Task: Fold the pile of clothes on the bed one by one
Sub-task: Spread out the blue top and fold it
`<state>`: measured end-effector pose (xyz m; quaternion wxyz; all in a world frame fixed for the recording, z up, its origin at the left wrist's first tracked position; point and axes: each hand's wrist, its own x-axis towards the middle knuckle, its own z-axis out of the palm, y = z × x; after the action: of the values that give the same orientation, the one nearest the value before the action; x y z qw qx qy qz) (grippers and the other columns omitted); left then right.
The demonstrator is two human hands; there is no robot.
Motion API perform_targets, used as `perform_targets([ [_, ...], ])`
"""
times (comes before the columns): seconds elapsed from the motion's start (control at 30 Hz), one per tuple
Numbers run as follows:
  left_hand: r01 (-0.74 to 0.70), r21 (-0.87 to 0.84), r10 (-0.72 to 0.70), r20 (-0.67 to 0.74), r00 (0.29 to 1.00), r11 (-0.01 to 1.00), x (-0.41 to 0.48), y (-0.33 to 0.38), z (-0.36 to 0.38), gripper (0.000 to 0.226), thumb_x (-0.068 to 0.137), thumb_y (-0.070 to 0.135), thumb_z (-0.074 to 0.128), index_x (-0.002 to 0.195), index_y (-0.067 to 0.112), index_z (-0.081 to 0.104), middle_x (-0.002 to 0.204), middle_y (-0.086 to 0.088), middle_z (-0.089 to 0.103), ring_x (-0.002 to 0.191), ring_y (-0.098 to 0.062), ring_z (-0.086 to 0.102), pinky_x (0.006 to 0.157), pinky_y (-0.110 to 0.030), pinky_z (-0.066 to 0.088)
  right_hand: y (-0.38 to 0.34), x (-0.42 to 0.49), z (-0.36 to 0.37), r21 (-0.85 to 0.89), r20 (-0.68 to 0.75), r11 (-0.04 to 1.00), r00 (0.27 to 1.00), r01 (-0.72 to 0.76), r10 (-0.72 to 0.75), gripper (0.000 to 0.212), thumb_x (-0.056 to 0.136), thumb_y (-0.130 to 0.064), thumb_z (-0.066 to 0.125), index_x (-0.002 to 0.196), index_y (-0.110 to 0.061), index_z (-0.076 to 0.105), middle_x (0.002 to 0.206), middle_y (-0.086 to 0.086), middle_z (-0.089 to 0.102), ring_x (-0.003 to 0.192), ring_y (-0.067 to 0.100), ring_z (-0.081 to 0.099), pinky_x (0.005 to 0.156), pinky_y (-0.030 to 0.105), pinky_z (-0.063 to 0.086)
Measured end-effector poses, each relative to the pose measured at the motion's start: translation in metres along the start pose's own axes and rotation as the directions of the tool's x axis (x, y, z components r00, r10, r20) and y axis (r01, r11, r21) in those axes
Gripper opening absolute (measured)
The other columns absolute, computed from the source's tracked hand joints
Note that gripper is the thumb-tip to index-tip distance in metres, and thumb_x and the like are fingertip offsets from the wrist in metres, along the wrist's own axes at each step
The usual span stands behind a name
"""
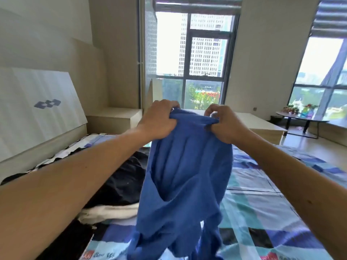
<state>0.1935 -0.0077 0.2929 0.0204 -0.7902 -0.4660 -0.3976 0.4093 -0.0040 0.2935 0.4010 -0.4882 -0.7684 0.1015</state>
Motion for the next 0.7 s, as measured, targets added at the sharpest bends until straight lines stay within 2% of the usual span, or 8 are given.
perform_targets([
  [0.13, 0.022, 0.240, -0.038, 0.062, 0.997, 0.970, 0.024, 0.001, -0.041, 0.027, 0.080, -0.001, 0.060, 0.088, 0.025, 0.060, 0.076, 0.008, 0.052, 0.074, -0.015, 0.052, 0.065, -0.030, 0.039, -0.007, 0.005, -0.034, -0.140, -0.078, 0.987, 0.994, -0.084, 0.074, 0.027, 0.077, 0.006, 0.051, 0.084, -0.019, 0.059, 0.073, 0.000, 0.057, 0.067, 0.016, 0.052, 0.053, 0.025, 0.034],
  [0.27, 0.082, 0.391, -0.092, 0.007, 0.996, 0.917, 0.034, -0.006, -0.074, 0.023, 0.083, 0.002, 0.063, 0.092, 0.023, 0.063, 0.085, 0.004, 0.057, 0.079, -0.019, 0.057, 0.064, -0.029, 0.041, -0.021, 0.020, -0.062, -0.224, -0.169, 0.964, 0.979, -0.147, 0.110, 0.025, 0.075, -0.003, 0.049, 0.084, -0.022, 0.062, 0.088, 0.007, 0.063, 0.085, 0.028, 0.059, 0.067, 0.032, 0.045],
  [0.37, 0.308, 0.406, -0.336, -0.003, 0.942, 0.860, 0.035, -0.022, -0.084, 0.015, 0.084, 0.008, 0.062, 0.097, 0.016, 0.065, 0.087, -0.002, 0.064, 0.078, -0.020, 0.061, 0.059, -0.029, 0.045, -0.037, 0.028, -0.079, -0.213, -0.308, 0.956, 0.942, -0.203, 0.132, 0.029, 0.072, -0.007, 0.046, 0.086, -0.025, 0.063, 0.100, 0.011, 0.063, 0.092, 0.037, 0.058, 0.079, 0.038, 0.050],
  [0.43, 0.538, 0.296, -0.577, 0.058, 0.815, 0.789, 0.028, -0.035, -0.083, 0.019, 0.085, 0.010, 0.052, 0.098, 0.009, 0.066, 0.090, -0.010, 0.068, 0.073, -0.025, 0.066, 0.057, -0.031, 0.053, -0.045, 0.030, -0.091, -0.167, -0.383, 0.958, 0.911, -0.233, 0.155, 0.030, 0.076, -0.008, 0.045, 0.091, -0.024, 0.065, 0.100, 0.012, 0.058, 0.093, 0.039, 0.056, 0.088, 0.044, 0.052],
  [0.5, 0.718, 0.023, -0.711, 0.161, 0.684, 0.696, 0.020, -0.045, -0.076, 0.025, 0.091, 0.010, 0.039, 0.098, 0.003, 0.062, 0.085, -0.013, 0.066, 0.064, -0.027, 0.065, 0.058, -0.031, 0.054, -0.044, 0.029, -0.101, -0.154, -0.410, 0.947, 0.890, -0.282, 0.198, 0.030, 0.078, -0.008, 0.044, 0.093, -0.021, 0.067, 0.097, 0.011, 0.056, 0.093, 0.038, 0.053, 0.090, 0.044, 0.050],
  [0.53, 0.753, -0.160, -0.725, 0.205, 0.657, 0.638, 0.018, -0.044, -0.072, 0.025, 0.094, 0.009, 0.036, 0.098, 0.003, 0.059, 0.080, -0.012, 0.062, 0.061, -0.026, 0.061, 0.061, -0.033, 0.053, -0.042, 0.027, -0.104, -0.168, -0.401, 0.939, 0.891, -0.299, 0.211, 0.028, 0.077, -0.009, 0.045, 0.091, -0.019, 0.068, 0.095, 0.012, 0.057, 0.092, 0.037, 0.053, 0.088, 0.042, 0.049],
  [0.6, 0.704, -0.463, -0.696, 0.227, 0.682, 0.539, 0.019, -0.028, -0.064, 0.025, 0.099, 0.008, 0.036, 0.098, 0.007, 0.061, 0.077, -0.011, 0.062, 0.063, -0.025, 0.057, 0.064, -0.033, 0.050, -0.034, 0.024, -0.101, -0.201, -0.323, 0.937, 0.923, -0.284, 0.211, 0.022, 0.073, -0.010, 0.046, 0.081, -0.012, 0.067, 0.085, 0.017, 0.060, 0.085, 0.034, 0.054, 0.074, 0.034, 0.045],
  [0.7, 0.597, -0.622, -0.594, 0.250, 0.764, 0.506, 0.038, 0.011, -0.059, 0.030, 0.096, 0.009, 0.041, 0.096, 0.012, 0.071, 0.090, -0.014, 0.070, 0.076, -0.028, 0.063, 0.069, -0.033, 0.052, -0.023, 0.018, -0.081, -0.180, -0.105, 0.958, 0.973, -0.224, 0.207, 0.018, 0.080, 0.002, 0.048, 0.074, -0.002, 0.064, 0.071, 0.016, 0.058, 0.074, 0.026, 0.051, 0.058, 0.025, 0.035],
])
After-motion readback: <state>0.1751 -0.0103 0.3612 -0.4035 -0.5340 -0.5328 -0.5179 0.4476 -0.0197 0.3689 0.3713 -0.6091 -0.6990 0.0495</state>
